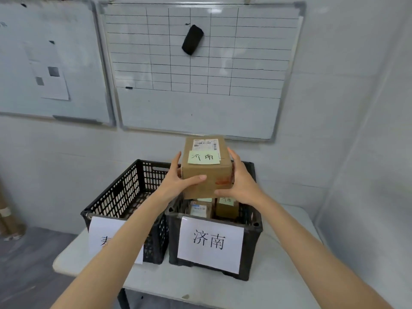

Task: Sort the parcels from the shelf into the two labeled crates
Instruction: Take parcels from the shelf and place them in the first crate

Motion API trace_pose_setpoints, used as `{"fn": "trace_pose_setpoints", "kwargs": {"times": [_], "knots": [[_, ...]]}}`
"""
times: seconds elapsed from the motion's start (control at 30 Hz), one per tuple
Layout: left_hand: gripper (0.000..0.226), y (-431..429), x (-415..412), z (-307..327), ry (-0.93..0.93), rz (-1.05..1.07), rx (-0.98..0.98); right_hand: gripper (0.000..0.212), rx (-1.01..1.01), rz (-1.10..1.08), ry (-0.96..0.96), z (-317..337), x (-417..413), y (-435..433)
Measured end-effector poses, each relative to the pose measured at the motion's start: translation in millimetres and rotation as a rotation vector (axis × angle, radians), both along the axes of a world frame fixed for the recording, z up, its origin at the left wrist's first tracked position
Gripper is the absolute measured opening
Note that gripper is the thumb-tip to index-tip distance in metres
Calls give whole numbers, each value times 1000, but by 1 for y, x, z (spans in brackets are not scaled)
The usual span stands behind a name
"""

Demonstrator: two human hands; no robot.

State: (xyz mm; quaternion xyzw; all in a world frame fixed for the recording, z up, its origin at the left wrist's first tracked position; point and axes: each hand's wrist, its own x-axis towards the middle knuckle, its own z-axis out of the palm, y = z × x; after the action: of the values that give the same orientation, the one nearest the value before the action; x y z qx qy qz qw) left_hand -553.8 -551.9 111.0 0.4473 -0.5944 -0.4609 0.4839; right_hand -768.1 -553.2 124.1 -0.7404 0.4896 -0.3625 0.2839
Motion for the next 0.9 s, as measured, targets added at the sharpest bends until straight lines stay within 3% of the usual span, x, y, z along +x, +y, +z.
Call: {"fn": "trace_pose_setpoints", "kwargs": {"times": [0.23, 0.67, 0.9], "knots": [[105, -81, -26, -21, -28, -107, -61, 133, 40, -105, 0, -21, -19, -57], [110, -174, -49, -77, -198, -96, -82, 113, 64, -164, 52, -67, -29, -144], [120, -201, -52, -105, -361, -133, -64, 126, 189, -200, 172, -97, -24, -172]]}}
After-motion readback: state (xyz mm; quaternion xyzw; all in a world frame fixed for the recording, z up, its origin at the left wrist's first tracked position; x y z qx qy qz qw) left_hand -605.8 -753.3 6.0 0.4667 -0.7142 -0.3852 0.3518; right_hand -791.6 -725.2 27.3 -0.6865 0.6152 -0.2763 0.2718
